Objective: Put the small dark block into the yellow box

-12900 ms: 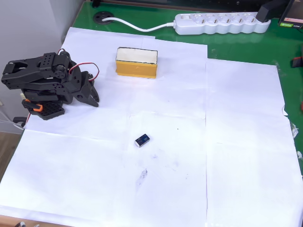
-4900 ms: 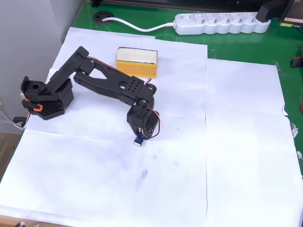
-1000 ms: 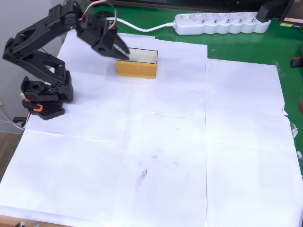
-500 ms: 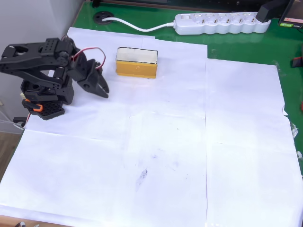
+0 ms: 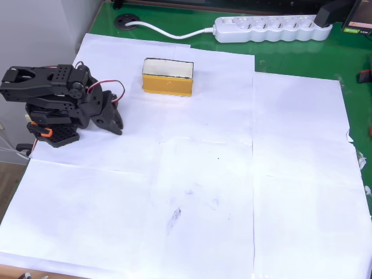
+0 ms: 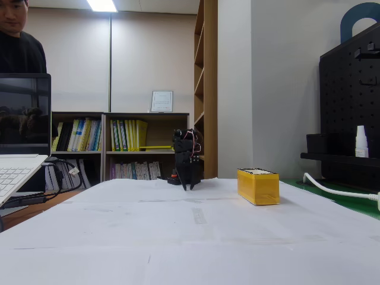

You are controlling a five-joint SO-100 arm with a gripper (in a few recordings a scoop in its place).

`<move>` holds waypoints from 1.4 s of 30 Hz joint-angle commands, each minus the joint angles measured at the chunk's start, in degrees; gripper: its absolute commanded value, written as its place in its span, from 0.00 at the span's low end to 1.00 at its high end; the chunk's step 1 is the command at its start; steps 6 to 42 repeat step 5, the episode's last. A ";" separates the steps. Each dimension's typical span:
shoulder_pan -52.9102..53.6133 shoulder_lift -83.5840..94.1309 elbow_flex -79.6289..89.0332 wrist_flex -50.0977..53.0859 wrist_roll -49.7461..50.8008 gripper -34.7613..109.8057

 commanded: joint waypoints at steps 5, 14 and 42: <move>-0.97 -2.20 1.23 8.09 -0.53 0.24; -0.97 -2.20 1.23 8.09 -0.53 0.24; -0.97 -2.20 1.23 8.09 -0.53 0.24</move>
